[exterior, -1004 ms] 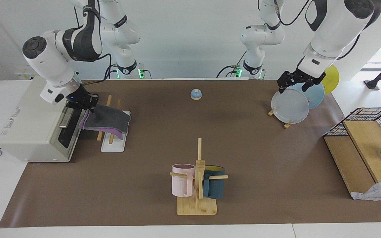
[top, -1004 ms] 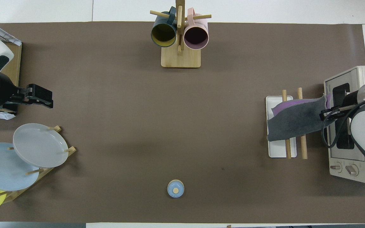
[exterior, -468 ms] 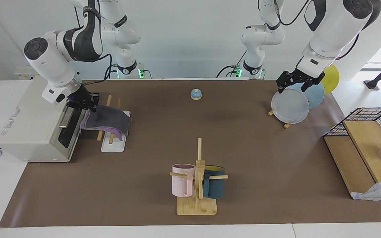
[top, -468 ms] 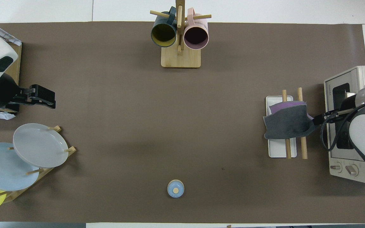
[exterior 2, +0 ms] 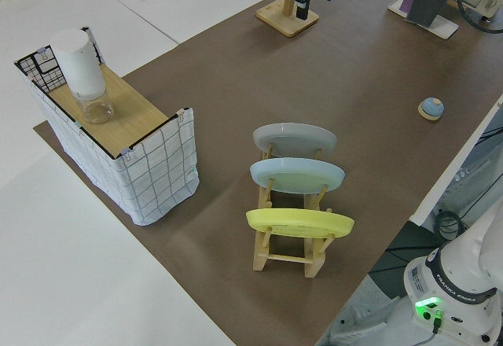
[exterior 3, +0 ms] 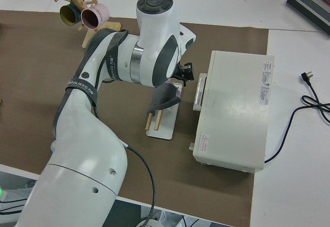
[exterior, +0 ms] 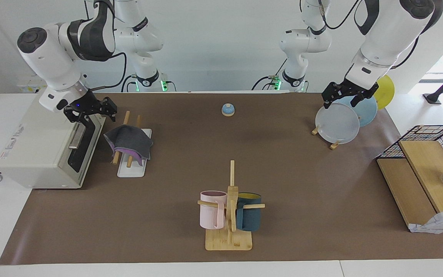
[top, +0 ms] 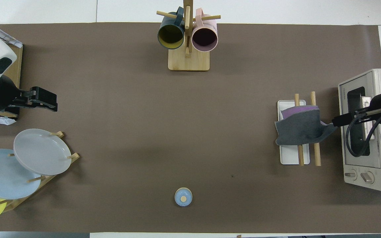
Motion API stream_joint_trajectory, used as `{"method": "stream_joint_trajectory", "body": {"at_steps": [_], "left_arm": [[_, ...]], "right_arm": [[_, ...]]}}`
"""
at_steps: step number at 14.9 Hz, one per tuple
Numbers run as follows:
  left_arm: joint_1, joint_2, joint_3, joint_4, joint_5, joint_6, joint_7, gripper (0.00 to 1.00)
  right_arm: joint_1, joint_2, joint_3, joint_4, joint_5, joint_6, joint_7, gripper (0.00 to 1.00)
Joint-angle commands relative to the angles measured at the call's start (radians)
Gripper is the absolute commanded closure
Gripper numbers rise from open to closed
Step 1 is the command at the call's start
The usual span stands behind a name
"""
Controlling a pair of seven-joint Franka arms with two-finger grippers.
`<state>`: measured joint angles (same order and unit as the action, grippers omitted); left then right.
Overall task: Fold towel and hang on rack
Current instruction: 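Open the right gripper and withdraw it from the towel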
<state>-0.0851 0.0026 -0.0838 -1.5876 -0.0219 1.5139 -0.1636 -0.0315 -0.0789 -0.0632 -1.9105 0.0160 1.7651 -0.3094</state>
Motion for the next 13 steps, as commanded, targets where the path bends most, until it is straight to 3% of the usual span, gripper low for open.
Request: {"method": "stream_joint_trajectory", "body": {"at_steps": [1,3,8,10,13], "left_arm": [[-0.015,-0.009,0.015,0.000,0.007,0.014,0.009,0.00],[-0.013,-0.009,0.015,0.000,0.007,0.014,0.007,0.00],[-0.015,-0.012,0.013,-0.006,0.007,0.025,0.013,0.00],[-0.015,-0.016,0.012,-0.008,0.007,0.025,0.010,0.00],[-0.013,-0.016,0.013,-0.009,0.008,0.023,0.010,0.00]], "right_arm": [[0.002,0.036,0.013,0.153,-0.063,-0.122,0.003,0.00],[0.021,0.069,0.013,0.256,-0.068,-0.211,0.012,0.00],[0.027,0.061,0.013,0.266,-0.059,-0.268,0.136,0.00],[0.036,0.022,0.014,0.249,-0.061,-0.283,0.141,0.00],[0.041,0.039,0.014,0.278,-0.067,-0.279,0.173,0.00]]}}
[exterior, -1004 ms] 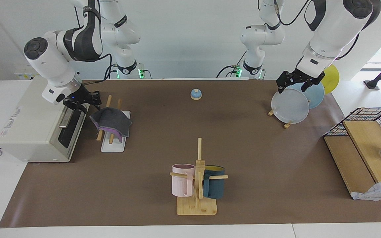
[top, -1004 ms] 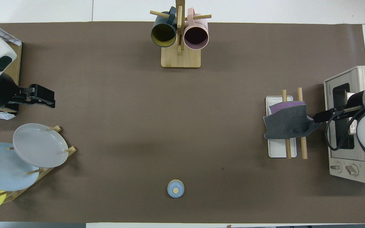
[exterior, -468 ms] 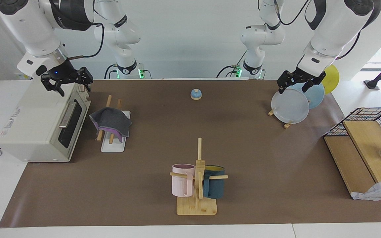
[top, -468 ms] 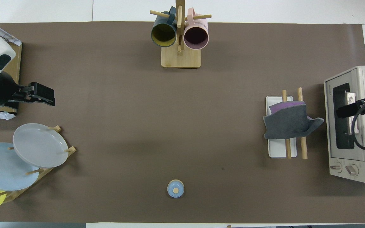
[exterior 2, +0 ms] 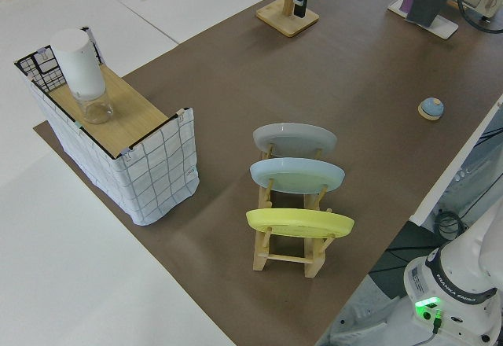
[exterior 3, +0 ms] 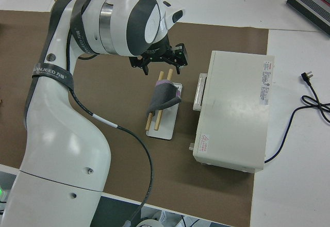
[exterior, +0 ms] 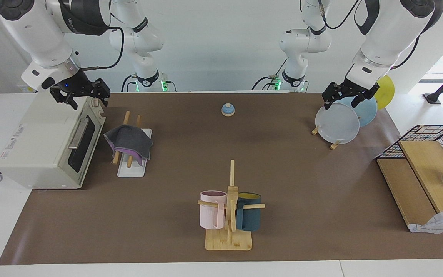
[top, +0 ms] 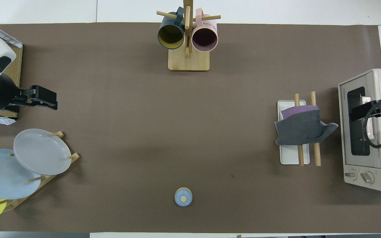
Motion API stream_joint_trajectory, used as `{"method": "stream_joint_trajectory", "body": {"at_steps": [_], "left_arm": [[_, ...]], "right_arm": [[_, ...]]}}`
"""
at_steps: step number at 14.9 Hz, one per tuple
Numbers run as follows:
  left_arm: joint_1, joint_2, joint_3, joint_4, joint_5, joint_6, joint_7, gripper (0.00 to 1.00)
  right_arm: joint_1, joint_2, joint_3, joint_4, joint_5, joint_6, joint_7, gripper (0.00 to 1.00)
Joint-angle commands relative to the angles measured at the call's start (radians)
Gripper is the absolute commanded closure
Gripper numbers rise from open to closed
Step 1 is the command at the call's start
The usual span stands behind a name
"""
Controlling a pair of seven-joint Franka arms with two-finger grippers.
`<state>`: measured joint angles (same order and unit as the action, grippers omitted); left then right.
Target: Fold towel and hang on rack
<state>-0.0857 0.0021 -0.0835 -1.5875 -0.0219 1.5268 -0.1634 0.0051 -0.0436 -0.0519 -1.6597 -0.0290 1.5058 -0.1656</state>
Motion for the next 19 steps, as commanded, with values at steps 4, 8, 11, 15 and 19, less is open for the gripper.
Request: {"method": "stream_joint_trajectory", "body": {"at_steps": [4,8,11,15,19], "left_arm": [[-0.012,-0.016,0.013,-0.009,0.008,0.006,0.007,0.00],[-0.005,-0.016,0.013,-0.012,0.007,0.006,0.005,0.00],[0.000,-0.016,0.014,-0.012,0.008,0.004,0.004,0.00],[0.000,-0.016,0.013,-0.012,0.008,0.004,0.005,0.00],[0.000,-0.016,0.013,-0.012,0.008,0.004,0.004,0.00]], "right_arm": [[-0.001,0.025,-0.008,0.067,-0.009,-0.027,0.040,0.00],[-0.010,0.042,-0.005,0.087,0.000,-0.024,0.055,0.00],[-0.013,0.047,-0.005,0.104,0.003,-0.036,0.069,0.00],[-0.014,0.048,-0.005,0.126,0.001,-0.045,0.090,0.00],[-0.014,0.048,-0.005,0.126,0.004,-0.038,0.092,0.00]]}}
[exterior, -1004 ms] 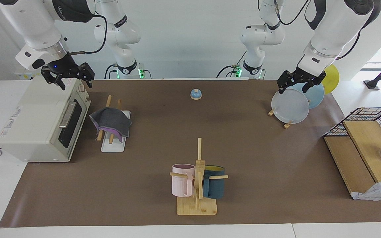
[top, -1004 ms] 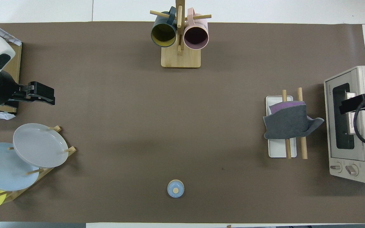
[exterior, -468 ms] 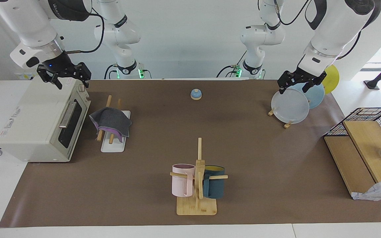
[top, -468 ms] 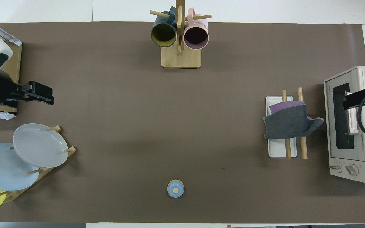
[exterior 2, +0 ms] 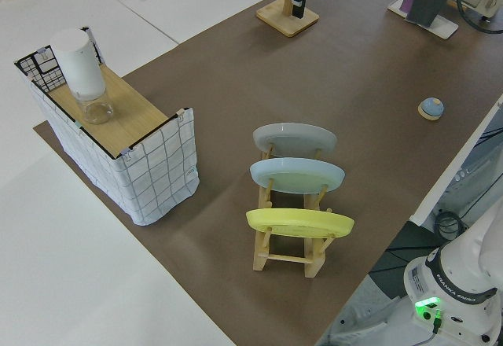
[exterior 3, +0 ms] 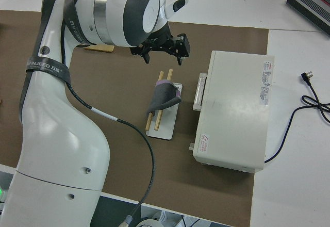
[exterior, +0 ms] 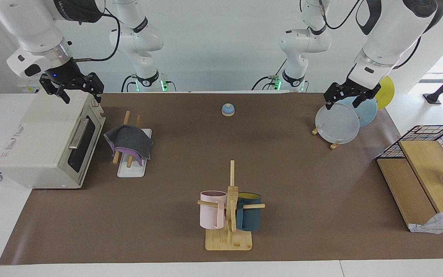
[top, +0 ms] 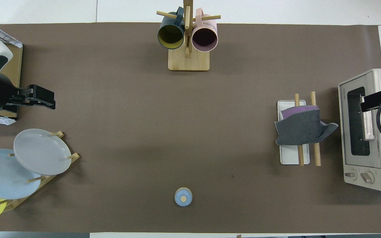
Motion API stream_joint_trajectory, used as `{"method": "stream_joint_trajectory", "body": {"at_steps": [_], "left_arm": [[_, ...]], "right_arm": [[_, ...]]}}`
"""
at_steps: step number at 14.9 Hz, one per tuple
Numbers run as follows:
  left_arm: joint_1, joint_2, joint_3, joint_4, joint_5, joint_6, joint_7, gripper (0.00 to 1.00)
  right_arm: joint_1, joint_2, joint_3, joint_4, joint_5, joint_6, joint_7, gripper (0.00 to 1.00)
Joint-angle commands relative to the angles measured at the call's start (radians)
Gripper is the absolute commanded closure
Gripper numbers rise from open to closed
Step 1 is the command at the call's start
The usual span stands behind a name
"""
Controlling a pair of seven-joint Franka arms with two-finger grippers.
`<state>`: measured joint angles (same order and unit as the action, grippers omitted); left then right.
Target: Fold towel and hang on rack
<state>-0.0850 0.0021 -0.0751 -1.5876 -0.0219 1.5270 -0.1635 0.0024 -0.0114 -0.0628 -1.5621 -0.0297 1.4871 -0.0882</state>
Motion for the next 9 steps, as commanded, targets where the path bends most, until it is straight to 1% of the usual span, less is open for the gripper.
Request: {"method": "stream_joint_trajectory", "body": {"at_steps": [1,5,9], "left_arm": [[-0.001,-0.016,0.005,-0.012,0.007,0.004,0.004,0.00],[-0.001,-0.016,0.006,-0.012,0.008,0.004,0.005,0.00],[-0.001,-0.016,0.005,-0.012,0.008,0.004,0.005,0.00]], "right_arm": [[-0.013,0.017,0.006,0.028,0.011,-0.018,0.015,0.00],[-0.009,0.021,0.008,0.048,0.019,-0.034,0.016,0.00],[-0.010,0.022,0.008,0.047,0.019,-0.033,0.016,0.00]]}}
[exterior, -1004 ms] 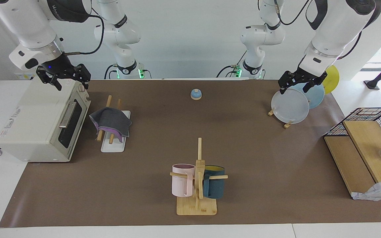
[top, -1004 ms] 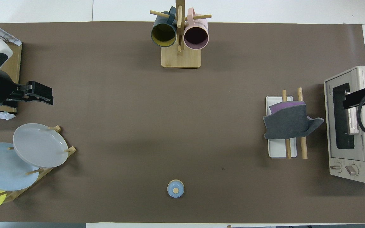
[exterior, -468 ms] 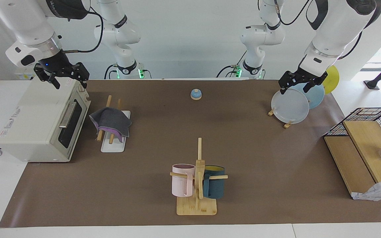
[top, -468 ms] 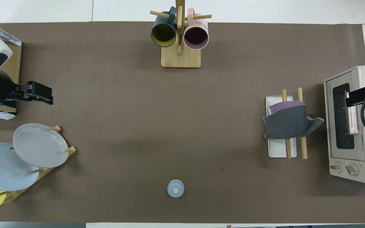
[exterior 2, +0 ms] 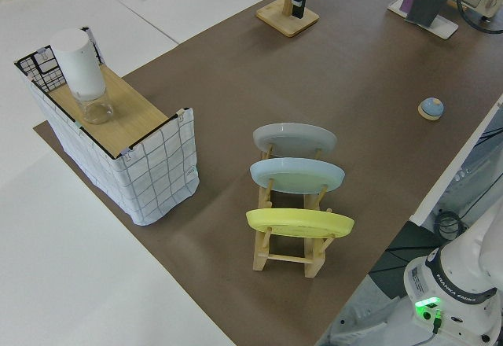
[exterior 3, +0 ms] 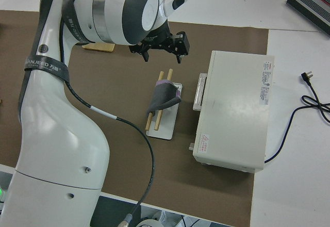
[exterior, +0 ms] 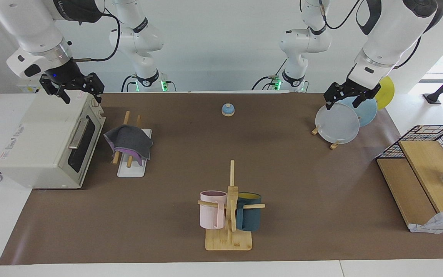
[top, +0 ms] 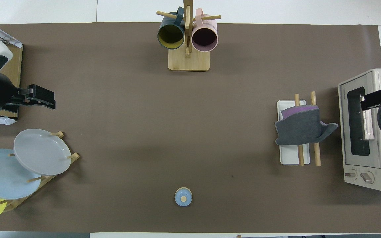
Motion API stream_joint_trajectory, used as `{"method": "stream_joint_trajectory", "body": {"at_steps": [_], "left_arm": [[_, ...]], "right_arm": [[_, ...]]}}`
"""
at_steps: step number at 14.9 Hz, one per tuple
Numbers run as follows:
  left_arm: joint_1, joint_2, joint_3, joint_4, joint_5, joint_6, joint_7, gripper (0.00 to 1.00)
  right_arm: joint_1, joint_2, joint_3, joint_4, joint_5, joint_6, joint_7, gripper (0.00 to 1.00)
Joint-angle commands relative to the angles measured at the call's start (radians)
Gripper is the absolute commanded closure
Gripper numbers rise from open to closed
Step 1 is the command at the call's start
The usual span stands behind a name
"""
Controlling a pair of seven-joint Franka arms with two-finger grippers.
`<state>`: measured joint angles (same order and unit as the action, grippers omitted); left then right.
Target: Fold towel and hang on rack
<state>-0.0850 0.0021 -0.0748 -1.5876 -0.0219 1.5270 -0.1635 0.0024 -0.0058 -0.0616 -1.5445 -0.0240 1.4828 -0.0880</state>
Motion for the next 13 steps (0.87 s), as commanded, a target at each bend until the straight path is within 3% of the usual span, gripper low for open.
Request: {"method": "stream_joint_trajectory", "body": {"at_steps": [1,13], "left_arm": [[-0.001,-0.016,0.004,-0.012,0.008,0.004,0.005,0.00],[-0.001,-0.016,0.006,-0.012,0.008,0.004,0.005,0.00]], "right_arm": [[-0.010,0.017,0.006,0.029,0.013,-0.029,0.016,0.00],[-0.001,0.017,0.006,0.030,0.019,-0.029,0.016,0.00]]}}
